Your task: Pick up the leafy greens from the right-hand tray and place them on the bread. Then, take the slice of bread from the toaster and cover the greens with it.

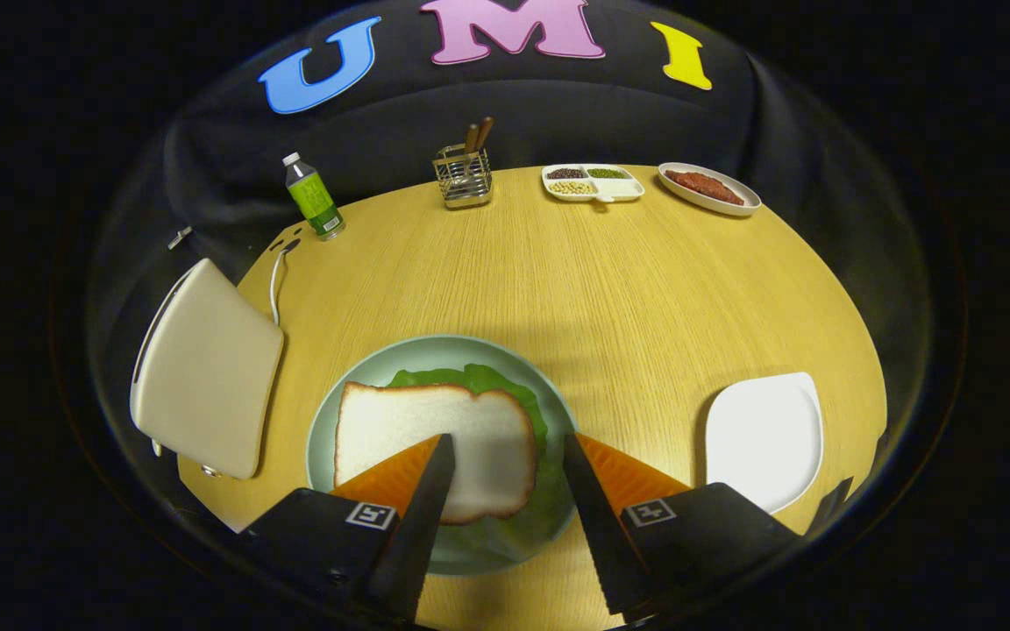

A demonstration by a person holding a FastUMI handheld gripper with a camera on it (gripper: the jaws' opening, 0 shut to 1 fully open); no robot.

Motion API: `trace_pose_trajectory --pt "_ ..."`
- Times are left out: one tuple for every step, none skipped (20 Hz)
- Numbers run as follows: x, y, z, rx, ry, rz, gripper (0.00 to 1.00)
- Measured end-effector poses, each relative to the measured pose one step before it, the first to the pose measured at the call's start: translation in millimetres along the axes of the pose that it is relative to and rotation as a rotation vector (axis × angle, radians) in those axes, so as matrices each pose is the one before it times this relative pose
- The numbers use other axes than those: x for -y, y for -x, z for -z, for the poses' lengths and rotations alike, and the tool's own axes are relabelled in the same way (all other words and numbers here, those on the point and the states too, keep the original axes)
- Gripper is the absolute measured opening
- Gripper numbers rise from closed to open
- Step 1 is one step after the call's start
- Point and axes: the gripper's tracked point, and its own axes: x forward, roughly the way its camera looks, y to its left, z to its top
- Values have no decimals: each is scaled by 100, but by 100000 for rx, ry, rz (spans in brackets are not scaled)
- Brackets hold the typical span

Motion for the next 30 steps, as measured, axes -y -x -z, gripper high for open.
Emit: trace_pose_trajectory --pt "210 136 -228 966 3037 1428 82" --pt "183 169 -160 936 2466 725 89" --pt "-41 223 -180 1159 1341 -507 95" --pt "-210 322 -393 1252 738 -740 100" --pt "52 348 -413 1462 941 -239 100" --pt "30 444 -380 1510 1205 -132 100" --pt "104 428 -482 1731 1527 -1 100" --pt "-136 325 -33 1552 1379 -372 100" --pt "-53 568 -635 1403 1151 -775 100" --pt "-83 684 -757 1804 820 -1160 100" --pt "-100 723 -948 2151 418 -1281 100" --pt "13 790 -932 2447 241 -1233 100" --pt "-45 786 -1030 2260 279 -1386 100" --pt "35 855 -1011 2145 498 -1218 100" --pt "160 847 -1093 2229 990 -1304 100" --pt "313 1009 -1358 2988 1536 -1075 100" --pt "368 711 -1327 2772 1492 -1101 100" --pt "378 800 -1094 2352 1263 -901 100" --pt "430 750 -1167 2388 719 -918 100" --pt "458 879 -966 2184 139 -816 100" --pt "422 713 -984 2115 8 -639 100" --pt "467 782 -819 1861 -59 -509 100" --pt "513 624 -821 1732 -298 -369 100" --pt "539 660 -773 1989 -167 -294 100" --pt "577 794 -761 1765 0 -51 100" --pt "600 792 -714 1740 208 149 100" --pt "641 823 -662 1600 40 405 100" --pt "971 434 -408 1488 -398 596 100" --pt "561 729 -722 2049 -329 655 100" --pt "684 702 -646 1758 -119 1054 100"
